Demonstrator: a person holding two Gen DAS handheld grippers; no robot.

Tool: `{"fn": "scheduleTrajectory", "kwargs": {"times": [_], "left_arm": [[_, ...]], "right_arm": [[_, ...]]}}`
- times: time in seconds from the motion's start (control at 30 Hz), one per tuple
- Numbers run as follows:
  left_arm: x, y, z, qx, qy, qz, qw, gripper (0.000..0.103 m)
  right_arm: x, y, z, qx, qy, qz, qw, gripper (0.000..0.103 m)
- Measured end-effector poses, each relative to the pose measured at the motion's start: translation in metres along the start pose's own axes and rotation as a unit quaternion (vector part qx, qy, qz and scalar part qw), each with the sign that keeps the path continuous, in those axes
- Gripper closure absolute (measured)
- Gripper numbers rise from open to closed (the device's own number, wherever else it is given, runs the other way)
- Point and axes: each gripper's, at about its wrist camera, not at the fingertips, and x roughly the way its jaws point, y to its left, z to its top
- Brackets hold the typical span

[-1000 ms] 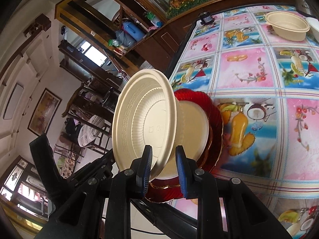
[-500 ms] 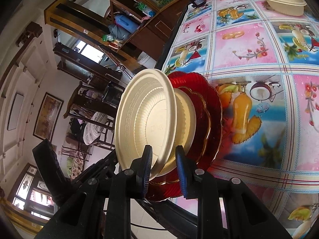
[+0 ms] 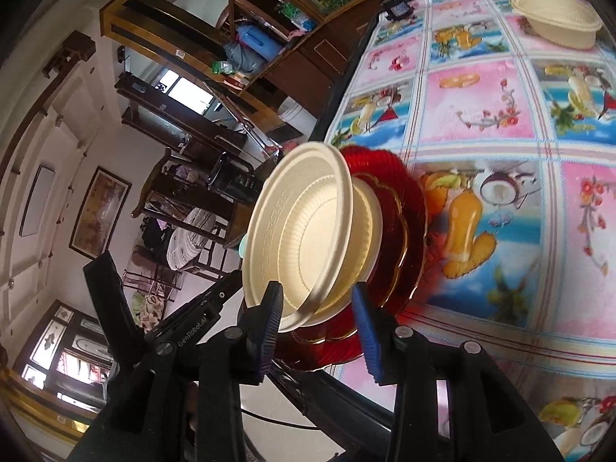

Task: Organize plates and bowls
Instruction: 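Lower the beige bowl onto the white plate and open the right tool, then move both tools back toward the white bowl and small beige bowl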

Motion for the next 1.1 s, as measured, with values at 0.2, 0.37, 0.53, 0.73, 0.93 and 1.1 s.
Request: {"fn": "scheduleTrajectory", "kwargs": {"times": [0.2,0.37,0.53,0.73,0.93,1.1], "left_arm": [[-0.019,-0.002,0.006,-0.019,-0.036,-0.014,0.9991,0.042],[-0.029,-0.041,0.007,0.029,-0.045,-0.030,0.9981,0.040],[-0.040,-0.095,0.003,0.091,-0.047,-0.070,0.9923,0.035],[-0.047,-0.168,-0.020,0.184,-0.054,-0.093,0.9771,0.027],[-0.045,-0.226,-0.043,0.262,-0.052,-0.089,0.9596,0.027],[-0.045,-0.251,-0.039,0.279,-0.058,-0.094,0.9540,0.027]], "right_arm": [[-0.026,-0.022,0.006,0.014,-0.030,-0.011,0.999,0.055],[-0.055,-0.052,0.010,0.043,-0.059,-0.030,0.997,0.054],[-0.090,-0.079,0.011,0.066,-0.099,-0.054,0.991,0.051],[-0.127,-0.114,0.003,0.096,-0.138,-0.077,0.983,0.050],[-0.141,-0.137,-0.012,0.118,-0.142,-0.081,0.980,0.049],[-0.163,-0.146,-0.010,0.119,-0.160,-0.093,0.975,0.049]]}}
